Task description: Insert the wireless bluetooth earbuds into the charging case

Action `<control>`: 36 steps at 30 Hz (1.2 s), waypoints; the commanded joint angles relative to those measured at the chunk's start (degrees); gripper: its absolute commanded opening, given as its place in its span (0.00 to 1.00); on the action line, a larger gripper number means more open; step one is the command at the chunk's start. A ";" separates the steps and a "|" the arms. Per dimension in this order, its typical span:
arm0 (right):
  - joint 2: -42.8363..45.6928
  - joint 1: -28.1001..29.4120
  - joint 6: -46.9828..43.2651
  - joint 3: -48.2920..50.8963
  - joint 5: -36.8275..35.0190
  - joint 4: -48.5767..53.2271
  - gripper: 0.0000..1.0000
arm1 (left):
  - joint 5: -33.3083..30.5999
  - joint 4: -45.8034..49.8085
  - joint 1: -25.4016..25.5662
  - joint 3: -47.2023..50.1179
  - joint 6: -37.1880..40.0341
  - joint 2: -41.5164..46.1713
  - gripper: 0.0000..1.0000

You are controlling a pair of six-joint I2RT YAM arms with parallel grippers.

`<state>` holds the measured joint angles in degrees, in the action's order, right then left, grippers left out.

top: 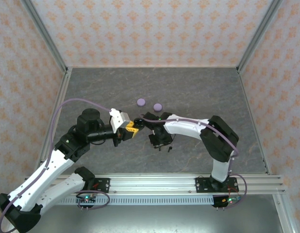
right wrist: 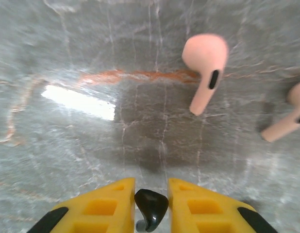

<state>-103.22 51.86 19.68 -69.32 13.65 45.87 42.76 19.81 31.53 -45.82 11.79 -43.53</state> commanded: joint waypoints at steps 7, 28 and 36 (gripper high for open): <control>16.40 -3.61 -2.78 -0.05 -7.57 -1.58 0.22 | -0.53 -7.27 0.29 2.56 -3.38 0.83 0.00; 37.37 -5.11 -16.56 -2.89 -4.56 -17.16 0.22 | 2.16 -20.68 0.29 2.70 -8.80 -5.45 0.00; 41.28 -4.01 -17.19 -0.16 1.82 -27.10 0.22 | 2.94 -22.60 0.50 1.86 -9.73 -8.51 0.00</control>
<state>-63.59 47.22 3.92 -70.63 12.53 24.58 44.38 0.86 31.53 -42.63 2.83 -51.72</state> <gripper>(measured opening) 0.221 0.162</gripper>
